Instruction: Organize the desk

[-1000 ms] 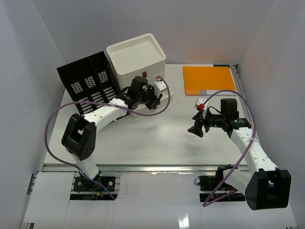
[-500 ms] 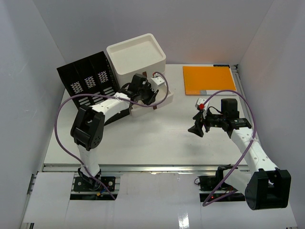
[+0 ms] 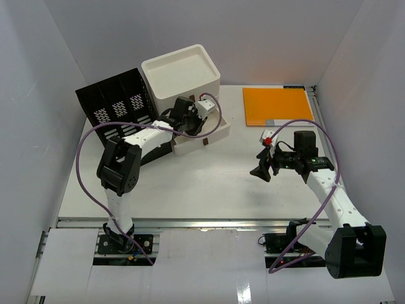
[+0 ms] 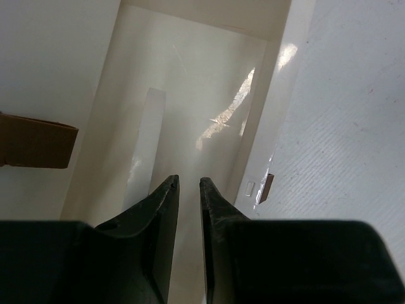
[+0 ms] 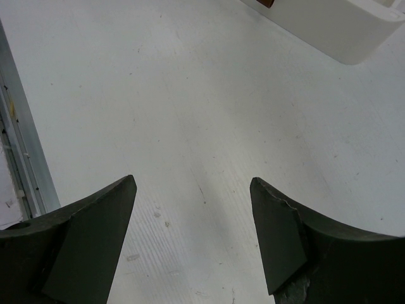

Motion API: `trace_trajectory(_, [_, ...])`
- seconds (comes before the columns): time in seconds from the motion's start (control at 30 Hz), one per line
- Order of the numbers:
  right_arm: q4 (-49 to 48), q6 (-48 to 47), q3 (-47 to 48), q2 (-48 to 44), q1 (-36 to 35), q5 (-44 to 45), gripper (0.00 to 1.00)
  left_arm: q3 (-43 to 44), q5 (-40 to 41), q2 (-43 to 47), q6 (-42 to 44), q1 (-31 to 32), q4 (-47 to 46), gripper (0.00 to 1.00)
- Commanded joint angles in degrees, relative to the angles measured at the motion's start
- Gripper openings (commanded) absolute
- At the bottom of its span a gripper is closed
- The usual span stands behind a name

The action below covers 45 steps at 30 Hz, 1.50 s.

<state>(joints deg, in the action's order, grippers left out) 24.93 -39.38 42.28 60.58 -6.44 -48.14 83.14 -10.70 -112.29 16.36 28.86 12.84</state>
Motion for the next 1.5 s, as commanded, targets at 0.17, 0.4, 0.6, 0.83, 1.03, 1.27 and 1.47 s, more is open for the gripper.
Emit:
trace_trajectory(0.17, [-1.1, 0.2, 0.1, -0.3, 0.4, -1.6, 0.79, 1.5, -5.8, 6.4, -2.8, -0.4, -1.0, 0.31])
trace_trajectory(0.4, [-1.0, 0.2, 0.1, -0.2, 0.5, -1.8, 0.79, -2.7, -7.0, 13.2, -3.7, -0.5, -2.2, 0.31])
trace_trajectory(0.6, [-1.1, 0.3, 0.0, -0.1, 0.5, -1.7, 0.79, -5.5, -8.3, 14.6, -4.2, -0.4, -2.1, 0.31])
trace_trajectory(0.83, [-1.1, 0.1, 0.0, 0.0, 0.5, -1.6, 0.79, -6.0, -11.2, 13.7, -4.7, -0.4, -0.4, 0.31])
trace_trajectory(1.03, [-1.0, 0.1, 0.0, 0.1, 0.5, -1.4, 0.79, -6.4, -12.8, 11.7, -6.7, -0.5, 0.4, 0.31])
trace_trajectory(1.27, [-1.0, 0.0, 0.0, -0.1, 0.6, -1.3, 0.79, -8.6, -15.1, 10.7, -10.2, 6.6, 0.0, 0.47])
trace_trajectory(1.47, [-1.0, 0.0, 0.0, 0.0, 0.9, -1.3, 0.79, -9.3, -1.3, 5.6, -1.2, 11.2, -0.1, 0.49])
